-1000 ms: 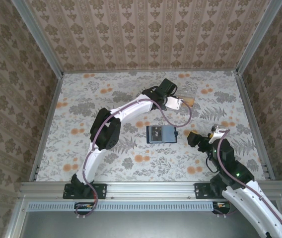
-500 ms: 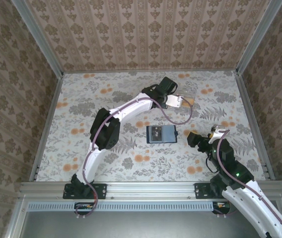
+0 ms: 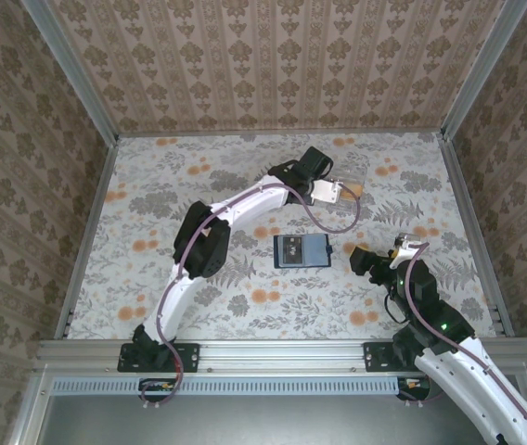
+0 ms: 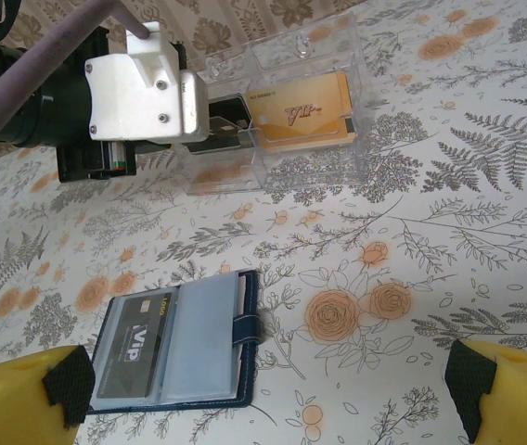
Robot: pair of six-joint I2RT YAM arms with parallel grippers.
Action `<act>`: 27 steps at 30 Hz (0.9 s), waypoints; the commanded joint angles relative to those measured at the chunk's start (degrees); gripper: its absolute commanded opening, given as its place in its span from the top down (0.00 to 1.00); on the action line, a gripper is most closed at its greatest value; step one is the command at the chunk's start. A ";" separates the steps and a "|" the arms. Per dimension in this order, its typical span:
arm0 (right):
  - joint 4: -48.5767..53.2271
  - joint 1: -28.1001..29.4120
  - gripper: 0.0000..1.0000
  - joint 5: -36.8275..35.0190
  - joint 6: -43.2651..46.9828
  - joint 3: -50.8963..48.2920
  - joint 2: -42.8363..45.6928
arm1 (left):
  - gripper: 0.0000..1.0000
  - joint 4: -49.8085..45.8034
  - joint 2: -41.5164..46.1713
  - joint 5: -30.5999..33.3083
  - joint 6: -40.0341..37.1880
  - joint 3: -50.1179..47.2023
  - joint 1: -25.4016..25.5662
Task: Take the credit cards out of the card holder
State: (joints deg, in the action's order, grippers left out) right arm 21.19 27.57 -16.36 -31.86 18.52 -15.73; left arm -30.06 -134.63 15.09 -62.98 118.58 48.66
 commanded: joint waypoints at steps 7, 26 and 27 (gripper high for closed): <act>-0.67 -0.31 0.00 -1.86 -0.49 -0.67 0.33 | 0.80 3.06 -3.37 2.83 1.47 3.12 -0.41; -0.51 -0.33 0.00 -2.04 -0.69 -0.59 0.26 | 0.68 5.54 -4.61 5.64 5.75 8.42 -0.93; -0.52 -0.33 0.00 -2.03 -0.67 -0.59 0.24 | 0.68 5.17 -4.46 5.74 6.27 8.51 -0.89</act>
State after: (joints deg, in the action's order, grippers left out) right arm 21.06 27.57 -16.40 -31.88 18.26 -15.75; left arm -23.81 -140.20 20.03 -58.67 125.99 47.48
